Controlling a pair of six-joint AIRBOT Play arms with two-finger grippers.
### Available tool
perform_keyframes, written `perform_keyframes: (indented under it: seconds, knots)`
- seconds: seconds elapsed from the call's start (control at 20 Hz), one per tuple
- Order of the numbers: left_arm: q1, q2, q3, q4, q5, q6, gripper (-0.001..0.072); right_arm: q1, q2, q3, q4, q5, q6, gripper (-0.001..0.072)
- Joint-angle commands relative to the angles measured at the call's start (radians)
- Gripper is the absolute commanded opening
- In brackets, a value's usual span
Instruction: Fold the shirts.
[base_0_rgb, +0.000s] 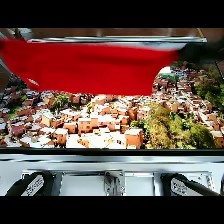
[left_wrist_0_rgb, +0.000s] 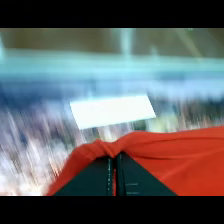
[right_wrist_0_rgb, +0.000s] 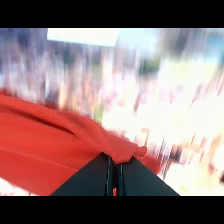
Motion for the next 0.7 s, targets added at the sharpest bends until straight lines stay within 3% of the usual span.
perform_keyframes:
  seconds: [0.0, 0.2, 0.35, 0.5, 0.65]
  knots:
    - [0.002, 0.138, 0.355, 0.097, 0.063, -0.138, 0.0043, -0.003, 0.210, 0.241, -0.082, -0.154, 0.088, 0.0069]
    - [0.002, 0.281, 0.426, 0.296, 0.036, -0.237, 0.0043, -0.003, 0.424, 0.242, -0.327, -0.076, 0.192, 0.0069]
    - [0.002, 0.322, 0.426, 0.452, -0.139, -0.322, 0.0043, -0.003, 0.507, 0.242, -0.473, 0.080, 0.217, 0.0070]
    - [0.002, 0.321, 0.402, 0.467, -0.325, -0.324, 0.0044, -0.003, 0.517, 0.235, -0.540, 0.274, 0.219, 0.0070]
    - [0.002, 0.320, 0.312, 0.467, -0.375, -0.317, 0.0044, -0.003, 0.515, 0.132, -0.539, 0.394, 0.242, 0.0070]
